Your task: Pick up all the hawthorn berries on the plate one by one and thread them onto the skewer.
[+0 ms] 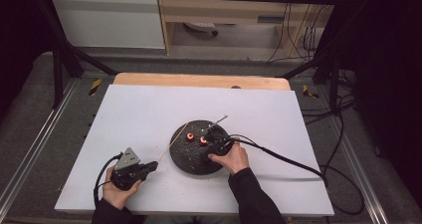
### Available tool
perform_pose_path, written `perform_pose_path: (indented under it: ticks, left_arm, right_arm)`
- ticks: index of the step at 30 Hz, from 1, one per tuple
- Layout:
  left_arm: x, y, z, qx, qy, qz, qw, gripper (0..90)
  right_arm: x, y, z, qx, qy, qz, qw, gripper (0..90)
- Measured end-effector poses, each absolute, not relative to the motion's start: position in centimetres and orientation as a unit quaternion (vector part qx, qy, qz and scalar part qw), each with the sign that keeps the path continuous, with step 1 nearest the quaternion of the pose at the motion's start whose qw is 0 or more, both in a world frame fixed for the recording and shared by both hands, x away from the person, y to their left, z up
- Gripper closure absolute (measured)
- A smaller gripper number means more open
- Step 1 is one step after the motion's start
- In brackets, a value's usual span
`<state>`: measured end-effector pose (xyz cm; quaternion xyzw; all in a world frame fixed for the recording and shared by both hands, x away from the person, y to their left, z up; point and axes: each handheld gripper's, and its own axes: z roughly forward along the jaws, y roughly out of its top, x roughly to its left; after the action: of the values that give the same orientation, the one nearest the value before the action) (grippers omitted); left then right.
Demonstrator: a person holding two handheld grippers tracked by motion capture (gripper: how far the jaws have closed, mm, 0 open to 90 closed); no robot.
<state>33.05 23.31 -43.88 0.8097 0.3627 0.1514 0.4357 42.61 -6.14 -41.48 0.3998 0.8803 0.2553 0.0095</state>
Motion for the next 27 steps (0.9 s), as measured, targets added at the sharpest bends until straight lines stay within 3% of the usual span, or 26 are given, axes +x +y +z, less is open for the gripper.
perform_pose_path:
  ticks: [27]
  left_arm:
    - [32.8,23.1,-43.8,0.808,0.361,0.156,0.439,88.0]
  right_arm:
    - [42.1,-8.0,-38.6,0.424,0.848,0.317,0.021,62.1]
